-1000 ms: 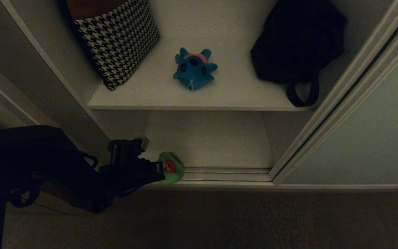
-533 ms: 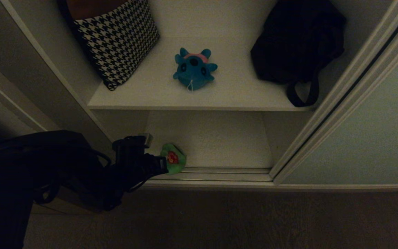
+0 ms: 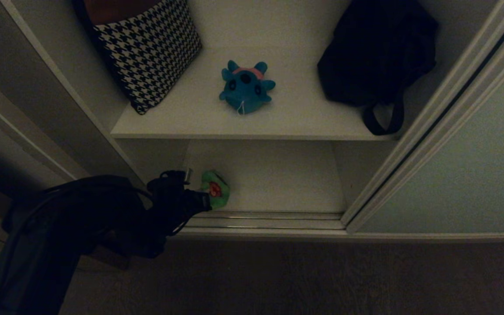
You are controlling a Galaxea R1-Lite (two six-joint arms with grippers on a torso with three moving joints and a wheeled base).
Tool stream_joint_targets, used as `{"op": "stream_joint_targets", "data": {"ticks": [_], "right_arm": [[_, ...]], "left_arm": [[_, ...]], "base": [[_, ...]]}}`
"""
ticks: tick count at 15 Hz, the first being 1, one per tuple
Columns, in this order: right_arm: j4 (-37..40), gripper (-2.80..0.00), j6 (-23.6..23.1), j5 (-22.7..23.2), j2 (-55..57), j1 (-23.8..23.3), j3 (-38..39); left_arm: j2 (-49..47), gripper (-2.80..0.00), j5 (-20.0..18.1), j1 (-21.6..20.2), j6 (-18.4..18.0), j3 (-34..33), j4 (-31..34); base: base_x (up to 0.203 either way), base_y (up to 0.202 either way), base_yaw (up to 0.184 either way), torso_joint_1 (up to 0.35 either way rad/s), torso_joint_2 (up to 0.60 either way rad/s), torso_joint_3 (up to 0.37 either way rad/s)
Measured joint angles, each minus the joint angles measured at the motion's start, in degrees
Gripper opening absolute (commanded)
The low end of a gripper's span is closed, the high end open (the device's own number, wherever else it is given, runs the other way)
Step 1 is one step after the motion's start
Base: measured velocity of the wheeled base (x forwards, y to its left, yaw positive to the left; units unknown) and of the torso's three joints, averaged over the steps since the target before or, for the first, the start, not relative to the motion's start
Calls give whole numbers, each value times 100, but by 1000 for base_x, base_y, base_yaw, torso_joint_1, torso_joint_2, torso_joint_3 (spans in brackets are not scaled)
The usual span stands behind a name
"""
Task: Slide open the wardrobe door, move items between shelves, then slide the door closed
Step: Place the green doll on the lower shelf
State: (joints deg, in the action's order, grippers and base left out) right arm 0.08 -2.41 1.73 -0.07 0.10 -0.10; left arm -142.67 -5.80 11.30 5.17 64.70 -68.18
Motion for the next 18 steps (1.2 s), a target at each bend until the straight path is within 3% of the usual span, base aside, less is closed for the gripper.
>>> {"op": "stream_joint_targets", "data": {"ticks": [8,14,18], "right_arm": [[3,-280,2,2,0,0,0],[2,-280,0,-2,0,0,0],[2,-280,2,0,0,0,0]], "left_arm": [[-1133,-280,-23,-378,-211,1528,-629],[-2038,-280,-103,-592,-226,3066,-123],[-2368,-280,-181,-616,-116,3480,389]], "base": [[0,0,0,0,0,0],[0,0,0,0,0,0],[0,0,0,0,0,0]]}}
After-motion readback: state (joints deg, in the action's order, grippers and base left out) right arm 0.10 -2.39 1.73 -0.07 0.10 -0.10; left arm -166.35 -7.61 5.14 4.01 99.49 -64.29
